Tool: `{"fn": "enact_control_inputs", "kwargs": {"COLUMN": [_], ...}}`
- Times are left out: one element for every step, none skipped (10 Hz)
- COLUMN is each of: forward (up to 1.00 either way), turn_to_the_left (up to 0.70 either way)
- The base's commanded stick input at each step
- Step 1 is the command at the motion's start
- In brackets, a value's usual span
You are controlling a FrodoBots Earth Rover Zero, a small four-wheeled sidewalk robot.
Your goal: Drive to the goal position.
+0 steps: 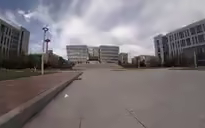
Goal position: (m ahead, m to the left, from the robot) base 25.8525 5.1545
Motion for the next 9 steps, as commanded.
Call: {"fn": "enact_control_inputs", "kwargs": {"forward": [0.70, 0.70, 0.70, 0.70, 0.70, 0.70, 0.70, 0.70, 0.70], "turn_to_the_left": [0.00, 0.00, 0.00, 0.00, 0.00, 0.00, 0.00, 0.00, 0.00]}}
